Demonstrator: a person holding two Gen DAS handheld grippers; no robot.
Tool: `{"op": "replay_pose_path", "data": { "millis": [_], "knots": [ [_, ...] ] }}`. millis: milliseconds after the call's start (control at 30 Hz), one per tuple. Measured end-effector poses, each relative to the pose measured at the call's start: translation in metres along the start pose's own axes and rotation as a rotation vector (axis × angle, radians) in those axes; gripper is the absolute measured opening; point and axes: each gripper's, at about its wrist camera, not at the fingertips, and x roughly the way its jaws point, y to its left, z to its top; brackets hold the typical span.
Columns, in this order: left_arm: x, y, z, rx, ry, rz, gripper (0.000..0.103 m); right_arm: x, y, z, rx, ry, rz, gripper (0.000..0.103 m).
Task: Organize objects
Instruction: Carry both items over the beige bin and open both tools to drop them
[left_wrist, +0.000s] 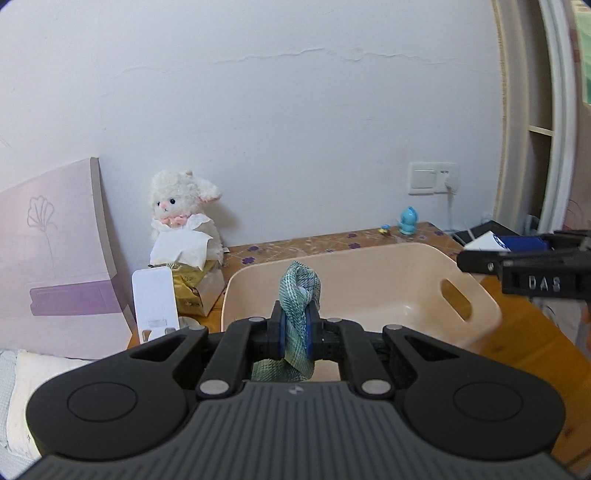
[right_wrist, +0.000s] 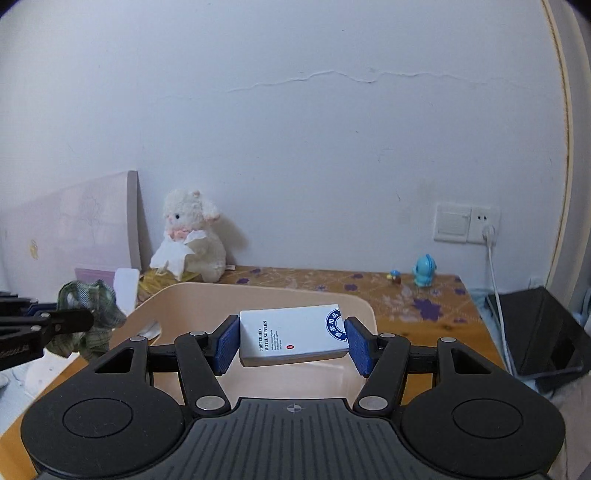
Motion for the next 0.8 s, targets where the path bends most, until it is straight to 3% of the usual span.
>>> {"op": "replay_pose_path", "data": {
  "millis": [167, 367, 567, 600, 700, 767, 800],
  "knots": [
    [0.044, -0.007, 0.005, -0.013, 0.063, 0.037, 0.011, 0.033, 0.01, 0.001, -0.041, 0.049, -0.034, 0.057],
    [0.095, -0.008, -0.007, -0.044, 0.234, 0.069, 0.011, 0.076, 0.015, -0.01, -0.084, 0.163, -0.076, 0.058],
    [0.122, -0.008, -0.025, -0.031, 0.341, 0.085, 0.016, 0.101, 0.022, -0.024, -0.138, 0.267, -0.101, 0.058],
    [0.124, -0.008, -0.027, -0.033, 0.35, 0.086, 0.017, 0.103, 0.022, -0.025, -0.137, 0.278, -0.1, 0.065],
    [0.119, -0.009, -0.028, -0.02, 0.338, 0.076, 0.035, 0.1, 0.02, -0.027, -0.123, 0.282, -0.093, 0.071],
    [0.109, -0.011, -0.024, -0.022, 0.325, 0.09, 0.079, 0.092, 0.018, -0.025, -0.117, 0.269, -0.094, 0.078],
    [0.102, -0.011, -0.021, -0.031, 0.307, 0.098, 0.086, 0.086, 0.018, -0.024, -0.114, 0.26, -0.094, 0.083]
  ]
}}
